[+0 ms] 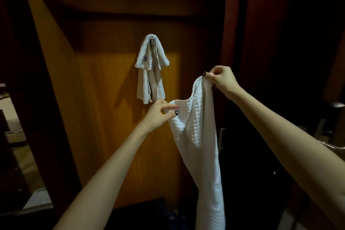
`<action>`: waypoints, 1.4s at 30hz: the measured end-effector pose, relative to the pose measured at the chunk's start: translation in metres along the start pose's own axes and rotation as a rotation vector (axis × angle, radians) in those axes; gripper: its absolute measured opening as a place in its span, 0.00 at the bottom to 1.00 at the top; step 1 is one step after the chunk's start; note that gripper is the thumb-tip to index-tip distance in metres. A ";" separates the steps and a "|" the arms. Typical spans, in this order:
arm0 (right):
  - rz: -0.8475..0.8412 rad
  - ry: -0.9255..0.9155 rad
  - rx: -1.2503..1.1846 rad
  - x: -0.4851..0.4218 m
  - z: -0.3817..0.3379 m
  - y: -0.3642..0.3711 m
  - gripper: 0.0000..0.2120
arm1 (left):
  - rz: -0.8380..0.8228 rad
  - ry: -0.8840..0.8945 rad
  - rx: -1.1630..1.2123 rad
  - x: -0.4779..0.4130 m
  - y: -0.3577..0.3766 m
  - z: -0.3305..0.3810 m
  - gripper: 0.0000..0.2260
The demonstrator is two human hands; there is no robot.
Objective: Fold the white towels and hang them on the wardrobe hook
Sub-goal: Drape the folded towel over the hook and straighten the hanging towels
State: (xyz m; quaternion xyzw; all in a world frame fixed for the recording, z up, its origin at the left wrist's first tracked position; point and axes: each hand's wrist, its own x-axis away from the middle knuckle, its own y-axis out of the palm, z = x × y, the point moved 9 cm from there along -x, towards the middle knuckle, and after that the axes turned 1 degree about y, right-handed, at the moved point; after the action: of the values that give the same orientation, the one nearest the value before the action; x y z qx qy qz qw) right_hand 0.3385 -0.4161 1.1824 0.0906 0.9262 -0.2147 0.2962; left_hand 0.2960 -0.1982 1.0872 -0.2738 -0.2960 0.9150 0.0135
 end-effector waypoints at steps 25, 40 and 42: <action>-0.244 -0.211 -0.120 0.016 -0.039 0.036 0.11 | 0.036 0.002 0.320 -0.005 0.014 -0.004 0.07; 0.051 -0.084 -0.144 0.009 -0.001 -0.012 0.15 | -0.294 -0.050 0.117 0.013 0.052 -0.019 0.03; 0.074 -0.063 -0.160 0.010 0.006 -0.020 0.15 | -0.334 -0.054 0.108 0.019 0.049 -0.023 0.02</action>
State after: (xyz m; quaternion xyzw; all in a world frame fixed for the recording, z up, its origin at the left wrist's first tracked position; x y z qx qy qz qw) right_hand 0.3278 -0.4360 1.1790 0.0940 0.9268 -0.1315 0.3391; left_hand 0.2981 -0.2229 1.0357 -0.1950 -0.2879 0.9217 0.1720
